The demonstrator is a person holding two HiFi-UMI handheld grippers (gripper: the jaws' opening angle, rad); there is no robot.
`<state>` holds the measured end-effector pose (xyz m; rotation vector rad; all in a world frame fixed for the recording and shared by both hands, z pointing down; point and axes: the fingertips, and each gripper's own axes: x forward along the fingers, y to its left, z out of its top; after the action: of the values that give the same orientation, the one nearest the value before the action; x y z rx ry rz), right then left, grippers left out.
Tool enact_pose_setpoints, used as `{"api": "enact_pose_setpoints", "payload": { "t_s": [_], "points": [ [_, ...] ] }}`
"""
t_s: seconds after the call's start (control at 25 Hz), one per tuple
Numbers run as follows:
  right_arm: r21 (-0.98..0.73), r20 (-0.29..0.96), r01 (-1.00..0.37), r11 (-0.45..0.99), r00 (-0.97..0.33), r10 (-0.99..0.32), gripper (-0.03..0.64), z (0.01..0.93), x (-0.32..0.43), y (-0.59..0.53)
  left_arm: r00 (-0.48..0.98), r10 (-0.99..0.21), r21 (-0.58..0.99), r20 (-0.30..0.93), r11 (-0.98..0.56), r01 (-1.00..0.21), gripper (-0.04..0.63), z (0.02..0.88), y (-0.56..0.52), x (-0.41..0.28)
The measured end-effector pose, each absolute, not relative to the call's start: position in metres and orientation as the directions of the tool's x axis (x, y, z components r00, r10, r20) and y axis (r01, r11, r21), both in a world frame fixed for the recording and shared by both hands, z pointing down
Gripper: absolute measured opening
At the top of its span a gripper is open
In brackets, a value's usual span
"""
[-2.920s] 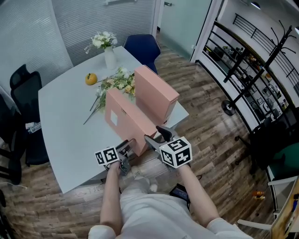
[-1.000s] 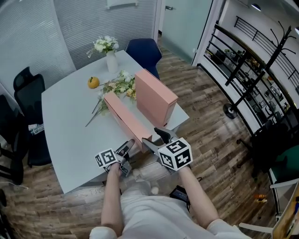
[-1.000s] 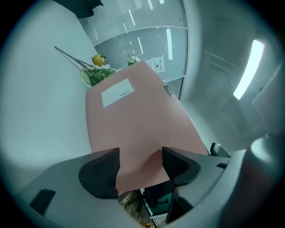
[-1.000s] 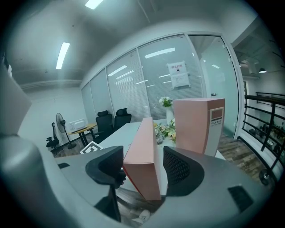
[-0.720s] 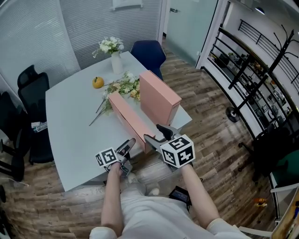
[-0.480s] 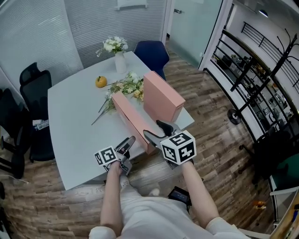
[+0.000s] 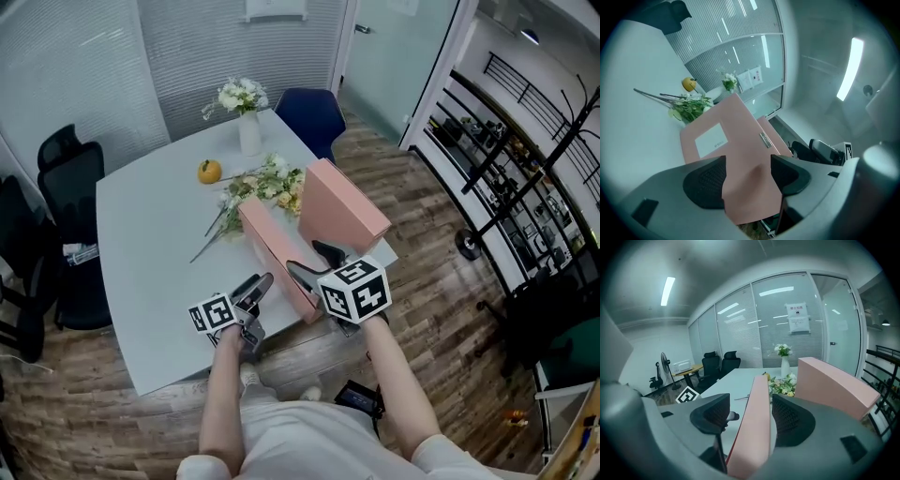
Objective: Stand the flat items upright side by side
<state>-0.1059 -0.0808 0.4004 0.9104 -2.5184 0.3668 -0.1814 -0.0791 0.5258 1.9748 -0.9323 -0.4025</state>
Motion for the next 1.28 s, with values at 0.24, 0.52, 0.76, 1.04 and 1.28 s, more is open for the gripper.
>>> {"api": "enact_pose_setpoints", "payload": {
  "t_s": [0.24,0.52,0.76,1.04,1.28],
  "points": [
    [-0.113,0.565,-0.635,0.764,-0.673,-0.477,0.290,0.414,-0.136,-0.097,0.691,-0.718,0.831,0.076,-0.337,-0.442,0.287,0.530,-0.094,-0.199],
    [-0.055,0.655,-0.659,0.750,-0.591,-0.471,0.293,0.434,-0.159,-0.124,0.719,-0.690,0.829,0.082,-0.353,-0.434,0.287,0.534,-0.104,-0.207],
    [-0.028,0.710,-0.669,0.743,-0.536,-0.456,0.311,0.447,-0.178,-0.151,0.746,-0.661,0.830,0.073,-0.375,-0.413,0.287,0.539,-0.114,-0.209],
    [0.007,0.778,-0.695,0.719,-0.448,-0.440,0.326,0.472,-0.190,-0.172,0.782,-0.612,0.828,0.118,-0.374,-0.418,0.287,0.555,-0.113,-0.206],
    [0.018,0.808,-0.694,0.720,-0.415,-0.420,0.327,0.488,-0.196,-0.177,0.813,-0.575,0.838,0.098,-0.393,-0.379,0.287,0.556,-0.113,-0.199]
  ]
}}
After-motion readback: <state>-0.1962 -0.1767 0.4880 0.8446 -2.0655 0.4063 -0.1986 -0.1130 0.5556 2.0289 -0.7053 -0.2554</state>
